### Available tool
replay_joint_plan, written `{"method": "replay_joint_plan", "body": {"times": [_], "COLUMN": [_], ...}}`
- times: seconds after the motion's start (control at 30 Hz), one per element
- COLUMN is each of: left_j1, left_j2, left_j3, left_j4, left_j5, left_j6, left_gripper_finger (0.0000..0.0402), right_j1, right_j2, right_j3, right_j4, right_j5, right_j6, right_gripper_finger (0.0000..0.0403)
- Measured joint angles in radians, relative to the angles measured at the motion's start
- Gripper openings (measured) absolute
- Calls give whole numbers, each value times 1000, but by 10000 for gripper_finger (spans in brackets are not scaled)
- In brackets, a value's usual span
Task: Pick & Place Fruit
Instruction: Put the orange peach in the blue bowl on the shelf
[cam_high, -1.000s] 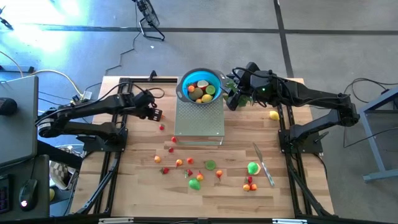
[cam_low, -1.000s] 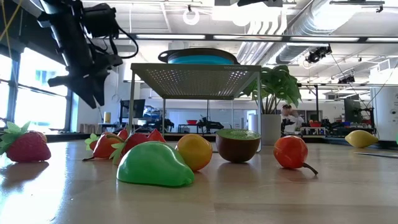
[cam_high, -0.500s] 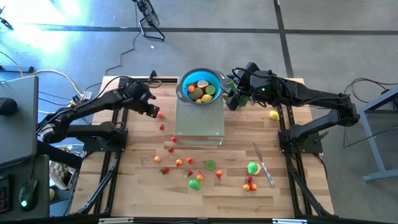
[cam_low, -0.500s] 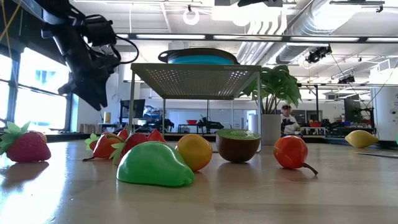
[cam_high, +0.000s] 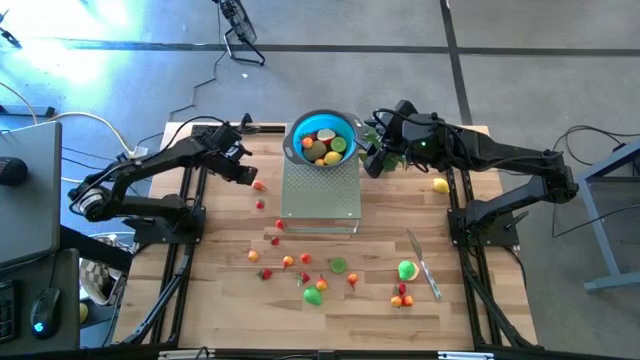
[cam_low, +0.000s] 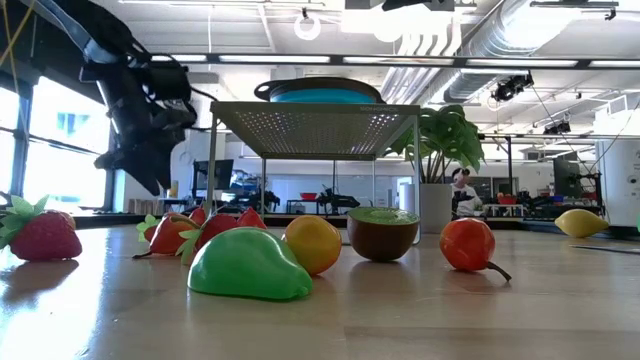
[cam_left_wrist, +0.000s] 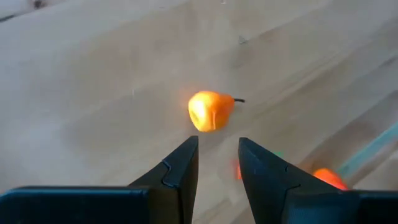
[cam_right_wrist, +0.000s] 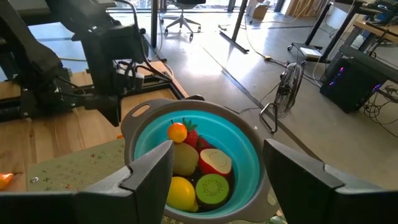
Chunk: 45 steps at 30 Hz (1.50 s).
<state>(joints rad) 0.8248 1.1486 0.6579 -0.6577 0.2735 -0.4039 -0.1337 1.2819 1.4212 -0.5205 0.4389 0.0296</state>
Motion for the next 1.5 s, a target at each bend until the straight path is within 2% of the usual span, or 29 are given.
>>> {"method": "replay_joint_plan", "body": {"times": [0.17,0.5,0.67,1.23,1.5], "left_j1": [0,0,0,0,0], "left_j2": [66,106,128,145,145], "left_j3": [0,0,0,0,0], "left_j4": [83,115,118,144,145], "left_j5": [-2,-6,-6,-20,-13], "left_j6": [-34,-76,-75,-132,-102], "left_gripper_finger": [146,274,316,326,326], "right_j1": [0,0,0,0,0], "right_j2": [0,0,0,0,0], "right_j3": [0,0,0,0,0], "right_j4": [0,0,0,0,0], "right_j5": [0,0,0,5,5], "right_j6": [0,-6,-8,-8,-8], "right_gripper_finger": [239,239,239,239,239]}}
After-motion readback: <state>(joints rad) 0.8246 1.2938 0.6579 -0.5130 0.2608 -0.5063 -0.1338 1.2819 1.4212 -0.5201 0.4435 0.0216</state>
